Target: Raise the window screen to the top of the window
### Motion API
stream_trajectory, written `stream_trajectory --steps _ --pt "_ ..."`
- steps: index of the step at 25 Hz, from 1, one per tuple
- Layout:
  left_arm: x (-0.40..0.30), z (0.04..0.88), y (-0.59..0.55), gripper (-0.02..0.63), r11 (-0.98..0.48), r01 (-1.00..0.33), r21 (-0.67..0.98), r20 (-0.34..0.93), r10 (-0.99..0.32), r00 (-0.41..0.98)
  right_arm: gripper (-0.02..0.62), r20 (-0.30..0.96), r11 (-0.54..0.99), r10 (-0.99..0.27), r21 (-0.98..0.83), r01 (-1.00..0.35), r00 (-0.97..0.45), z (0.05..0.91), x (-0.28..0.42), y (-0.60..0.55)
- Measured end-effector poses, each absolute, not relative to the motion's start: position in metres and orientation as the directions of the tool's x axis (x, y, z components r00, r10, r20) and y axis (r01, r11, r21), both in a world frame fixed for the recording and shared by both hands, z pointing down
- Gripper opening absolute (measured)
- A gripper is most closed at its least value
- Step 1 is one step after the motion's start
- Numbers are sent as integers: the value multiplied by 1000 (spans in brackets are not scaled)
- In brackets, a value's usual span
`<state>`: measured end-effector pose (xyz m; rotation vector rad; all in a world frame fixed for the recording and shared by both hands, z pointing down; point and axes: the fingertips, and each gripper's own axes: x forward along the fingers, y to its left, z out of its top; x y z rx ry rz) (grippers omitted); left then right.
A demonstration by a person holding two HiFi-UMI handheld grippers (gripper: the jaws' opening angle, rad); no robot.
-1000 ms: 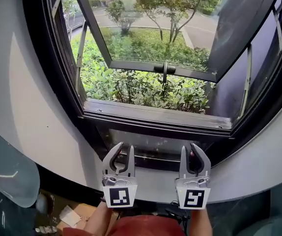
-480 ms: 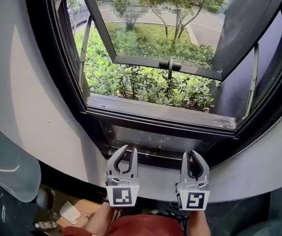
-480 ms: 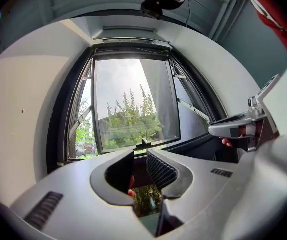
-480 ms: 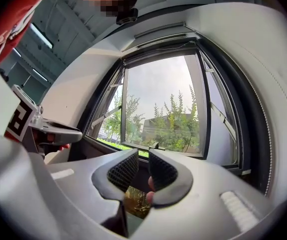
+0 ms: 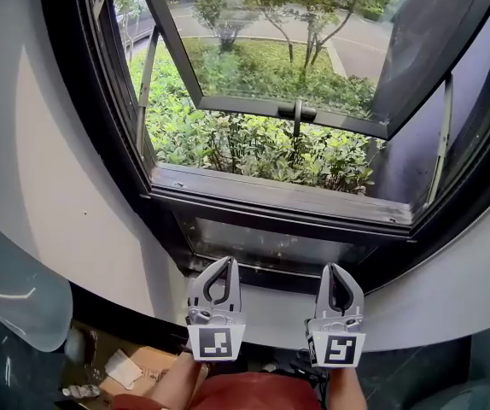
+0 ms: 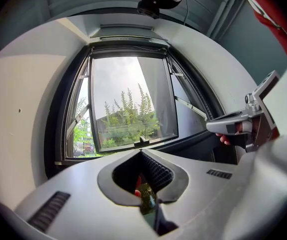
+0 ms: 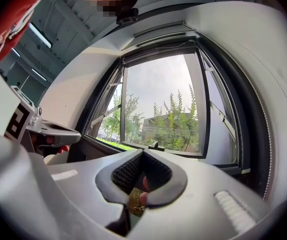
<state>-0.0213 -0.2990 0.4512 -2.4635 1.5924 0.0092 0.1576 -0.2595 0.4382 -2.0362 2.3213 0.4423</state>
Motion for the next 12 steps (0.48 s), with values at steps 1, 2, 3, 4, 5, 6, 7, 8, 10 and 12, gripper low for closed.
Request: stream_trajectory --steps 1,2,3,4,5,6,7,8,10,12 --pt "-21 453 -299 5 -397 -904 -159 -113 -902 416 9 -205 105 -968 200 -974 -146 437 158 -260" --pt "-20 453 -300 5 -398 -905 -149 -113 -902 416 9 -208 102 -968 203 -974 -144 437 159 -260" --pt "-19 452 -300 5 -401 -904 -146 -117 -901 418 9 -208 98 -968 205 -974 -142 436 160 -260" --pt "-17 451 -300 5 -403 -902 -155 -124 -898 423 9 -207 96 -968 206 -974 -139 436 162 -260" --pt "-16 450 -299 5 -405 -899 -169 -127 -895 427 11 -205 95 -969 207 -974 -138 436 163 -259" --pt "-16 450 -299 5 -406 -897 -175 -127 -894 430 9 -202 94 -970 208 -974 -137 436 164 -259" --pt "-15 450 -299 5 -408 -897 -170 -125 -894 430 9 -200 93 -970 207 -974 -135 437 165 -259" --pt "-15 451 -299 5 -411 -897 -162 -120 -894 431 9 -200 91 -971 207 -974 -133 437 165 -259" --pt "-15 453 -299 5 -413 -898 -154 -115 -895 432 9 -199 86 -972 209 -974 -128 437 167 -258" --pt "-15 452 -299 5 -414 -896 -160 -118 -893 434 9 -199 84 -972 211 -974 -127 436 167 -258"
